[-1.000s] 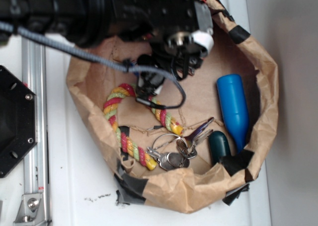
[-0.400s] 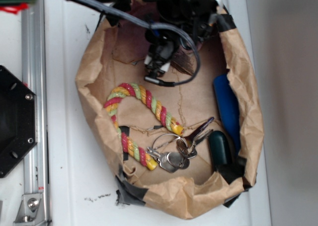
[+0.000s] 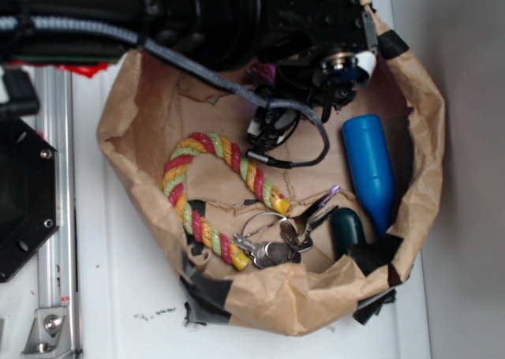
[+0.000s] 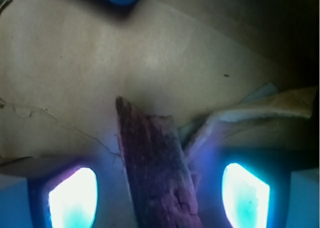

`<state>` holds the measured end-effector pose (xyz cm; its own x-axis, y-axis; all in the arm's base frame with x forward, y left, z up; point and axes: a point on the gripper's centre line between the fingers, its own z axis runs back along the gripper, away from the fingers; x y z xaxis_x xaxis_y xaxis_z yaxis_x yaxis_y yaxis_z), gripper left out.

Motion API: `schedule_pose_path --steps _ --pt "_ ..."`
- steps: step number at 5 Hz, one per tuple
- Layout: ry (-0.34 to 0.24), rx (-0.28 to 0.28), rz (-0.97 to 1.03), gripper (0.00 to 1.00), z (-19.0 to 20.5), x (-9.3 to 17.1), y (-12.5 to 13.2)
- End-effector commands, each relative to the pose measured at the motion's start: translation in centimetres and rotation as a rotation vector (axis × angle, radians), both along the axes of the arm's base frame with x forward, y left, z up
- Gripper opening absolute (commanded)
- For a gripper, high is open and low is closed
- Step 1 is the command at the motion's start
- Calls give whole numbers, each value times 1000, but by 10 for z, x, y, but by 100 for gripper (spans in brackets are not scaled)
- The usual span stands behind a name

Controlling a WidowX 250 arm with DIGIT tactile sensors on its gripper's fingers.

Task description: Grab the wood chip.

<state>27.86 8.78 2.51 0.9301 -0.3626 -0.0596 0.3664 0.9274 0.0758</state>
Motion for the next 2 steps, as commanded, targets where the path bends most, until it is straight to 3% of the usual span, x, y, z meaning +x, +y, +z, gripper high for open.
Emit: schedule_pose_path --steps 1,2 --pt "-2 3 -42 34 -4 6 -20" --pt "-11 8 -38 0 -1 3 -19"
